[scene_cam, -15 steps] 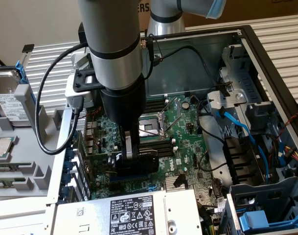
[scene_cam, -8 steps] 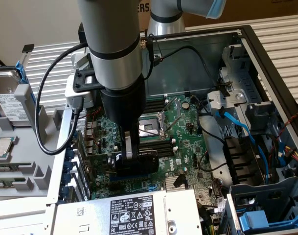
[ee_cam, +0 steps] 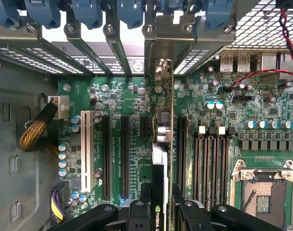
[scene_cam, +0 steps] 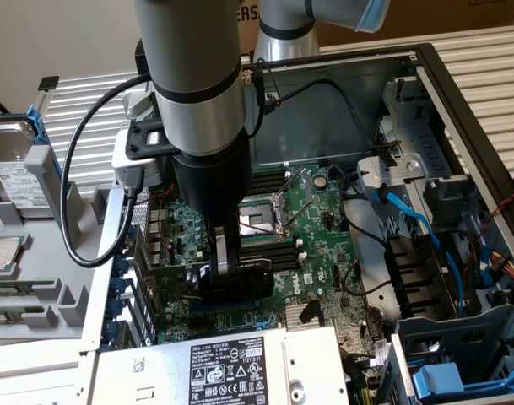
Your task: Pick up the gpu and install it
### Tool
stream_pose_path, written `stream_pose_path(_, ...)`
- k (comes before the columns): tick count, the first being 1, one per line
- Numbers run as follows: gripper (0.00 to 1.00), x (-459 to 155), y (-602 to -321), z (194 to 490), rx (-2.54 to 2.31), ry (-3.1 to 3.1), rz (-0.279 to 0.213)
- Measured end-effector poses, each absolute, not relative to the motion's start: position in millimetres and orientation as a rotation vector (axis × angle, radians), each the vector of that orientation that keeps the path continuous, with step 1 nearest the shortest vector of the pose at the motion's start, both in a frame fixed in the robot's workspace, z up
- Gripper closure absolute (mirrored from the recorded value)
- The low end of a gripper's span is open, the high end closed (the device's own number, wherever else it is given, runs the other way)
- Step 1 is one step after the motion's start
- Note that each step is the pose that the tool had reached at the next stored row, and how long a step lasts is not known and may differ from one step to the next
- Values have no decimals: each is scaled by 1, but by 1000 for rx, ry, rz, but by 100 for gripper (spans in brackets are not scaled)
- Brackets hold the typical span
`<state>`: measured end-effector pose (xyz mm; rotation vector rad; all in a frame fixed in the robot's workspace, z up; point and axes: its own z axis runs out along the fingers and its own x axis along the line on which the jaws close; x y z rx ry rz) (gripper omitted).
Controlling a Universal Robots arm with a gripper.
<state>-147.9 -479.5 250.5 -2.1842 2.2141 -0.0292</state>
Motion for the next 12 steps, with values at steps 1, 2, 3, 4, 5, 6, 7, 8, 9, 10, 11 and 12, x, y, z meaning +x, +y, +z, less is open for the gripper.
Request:
stream_pose_path(1, 73, -148, -480, 250, -2184, 2214, -29)
stream_pose_path(2, 73, -148, -480, 250, -2184, 2214, -29)
stream_pose_path(3, 73, -148, -480, 250, -2184, 2214, -29)
stream_pose_path(4, 73, -148, -480, 250, -2184, 2214, -29)
stream_pose_path(5, 73, -148, -480, 250, -2184, 2214, -29)
stream_pose_path(6, 73, -148, -480, 249, -2184, 2214, -29)
stream_pose_path(7, 73, -148, -479, 249, -2184, 2214, -29)
stream_pose_path(8, 73, -148, -479, 249, -2184, 2214, -29)
stream_pose_path(9, 73, -148, -479, 249, -2184, 2214, -29)
stream_pose_path(10, 73, -148, -479, 249, -2184, 2214, -29)
stream_pose_path(11, 73, -148, -479, 249, -2184, 2214, -29)
stream_pose_path(12, 73, -148, -479, 249, -2184, 2214, -29)
